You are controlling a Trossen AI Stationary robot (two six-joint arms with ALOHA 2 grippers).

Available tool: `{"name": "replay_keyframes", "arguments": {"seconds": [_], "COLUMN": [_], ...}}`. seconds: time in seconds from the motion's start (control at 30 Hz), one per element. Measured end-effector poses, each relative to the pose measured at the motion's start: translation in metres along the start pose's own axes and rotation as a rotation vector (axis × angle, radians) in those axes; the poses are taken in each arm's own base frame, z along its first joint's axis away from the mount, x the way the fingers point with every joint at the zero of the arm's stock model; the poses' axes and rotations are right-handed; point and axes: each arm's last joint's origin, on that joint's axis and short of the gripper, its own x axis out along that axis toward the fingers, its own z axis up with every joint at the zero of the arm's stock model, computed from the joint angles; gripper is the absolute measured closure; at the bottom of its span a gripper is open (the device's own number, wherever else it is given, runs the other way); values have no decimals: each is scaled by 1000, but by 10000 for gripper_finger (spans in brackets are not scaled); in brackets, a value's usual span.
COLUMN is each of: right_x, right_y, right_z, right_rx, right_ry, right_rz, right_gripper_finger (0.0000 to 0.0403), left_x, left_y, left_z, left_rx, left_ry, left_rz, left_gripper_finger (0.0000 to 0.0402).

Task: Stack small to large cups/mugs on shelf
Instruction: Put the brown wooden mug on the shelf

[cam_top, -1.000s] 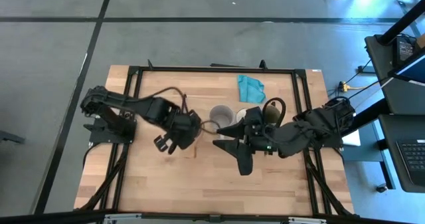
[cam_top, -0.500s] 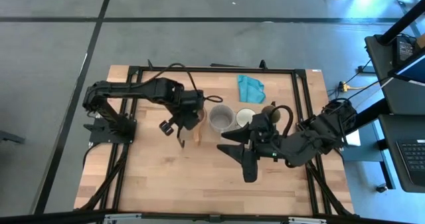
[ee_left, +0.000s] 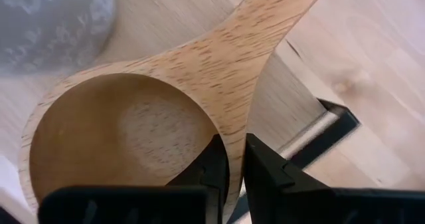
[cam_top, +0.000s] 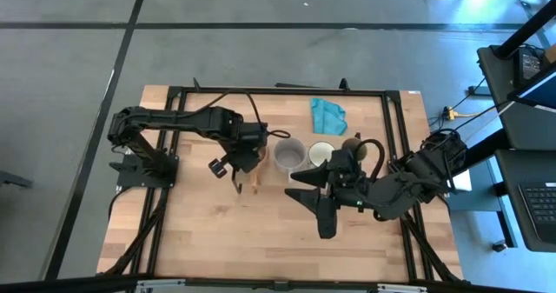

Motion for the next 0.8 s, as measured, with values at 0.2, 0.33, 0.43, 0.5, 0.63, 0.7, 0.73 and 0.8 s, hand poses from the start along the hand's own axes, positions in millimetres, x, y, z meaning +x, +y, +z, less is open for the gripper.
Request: {"name": "replay_keyframes", "arguments": {"seconds": [0.2, 0.33, 0.43, 0.5, 0.63, 0.7, 0.73, 0.8], "right_x": [0, 0, 0, 0, 0, 0, 0, 0], "right_y": [-1, -2, -2, -2, -3, -3, -3, -3], "right_z": [-1, -1, -2, -2, -2, -2, -3, -3], "right_rx": [-9, -13, -16, -19, -22, -24, -25, -27], "right_ry": [4, 8, 11, 13, 16, 17, 18, 19], "right_rz": [-13, -18, -20, -22, -25, -26, -27, -29], "right_gripper_finger": [185, 185, 185, 185, 185, 185, 185, 185], "left_x": [0, 0, -1, -1, -1, 0, 0, 1], "left_y": [5, 10, 13, 13, 13, 12, 12, 10], "left_z": [-4, -9, -13, -13, -13, -12, -11, -10], "left_rx": [1, -19, -33, -35, -33, -29, -26, -23], "left_ry": [-3, 0, 3, 4, 6, 14, 20, 36], "left_rz": [12, 16, 19, 20, 22, 27, 31, 29], "left_gripper_finger": [375, 375, 375, 375, 370, 357, 352, 345]}}
